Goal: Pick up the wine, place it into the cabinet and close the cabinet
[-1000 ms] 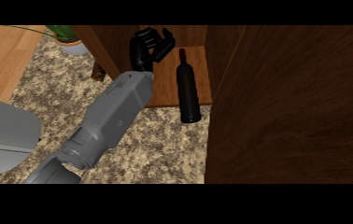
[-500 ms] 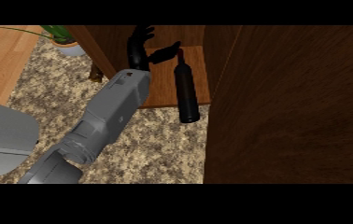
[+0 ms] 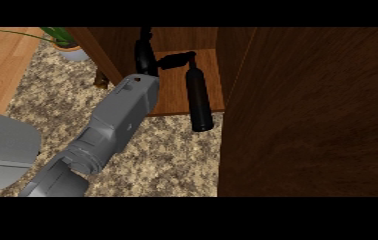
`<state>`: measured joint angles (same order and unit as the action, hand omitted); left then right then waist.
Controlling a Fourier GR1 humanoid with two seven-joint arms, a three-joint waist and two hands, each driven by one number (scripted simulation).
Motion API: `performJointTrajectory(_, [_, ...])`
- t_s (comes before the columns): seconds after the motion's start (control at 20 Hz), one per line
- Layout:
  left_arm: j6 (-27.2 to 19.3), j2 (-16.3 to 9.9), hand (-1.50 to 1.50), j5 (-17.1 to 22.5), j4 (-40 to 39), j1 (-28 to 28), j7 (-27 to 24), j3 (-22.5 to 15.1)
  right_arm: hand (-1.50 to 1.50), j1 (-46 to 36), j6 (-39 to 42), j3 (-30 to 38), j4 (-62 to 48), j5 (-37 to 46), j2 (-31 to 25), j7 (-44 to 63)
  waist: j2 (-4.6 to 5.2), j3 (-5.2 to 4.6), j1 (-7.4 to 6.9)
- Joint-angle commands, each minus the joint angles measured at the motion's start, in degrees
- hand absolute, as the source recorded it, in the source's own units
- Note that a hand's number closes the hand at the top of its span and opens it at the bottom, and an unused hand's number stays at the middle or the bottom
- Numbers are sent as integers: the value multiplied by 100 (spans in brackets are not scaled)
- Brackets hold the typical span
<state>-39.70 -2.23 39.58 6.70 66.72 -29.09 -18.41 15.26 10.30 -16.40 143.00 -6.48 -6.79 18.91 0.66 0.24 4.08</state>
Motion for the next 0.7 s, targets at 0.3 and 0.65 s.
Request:
performJointTrajectory(0.3, [526,-127,-150,-133,160,-8,-401,118,-150,270,-25,229,928,-687,-75,388,-16,-24,-152])
performJointTrajectory(0.65, [1369,-184,-150,-136,556,-295,-822,220,-150,-210,-397,63,1059,-422,52,1038,-39,-36,-322])
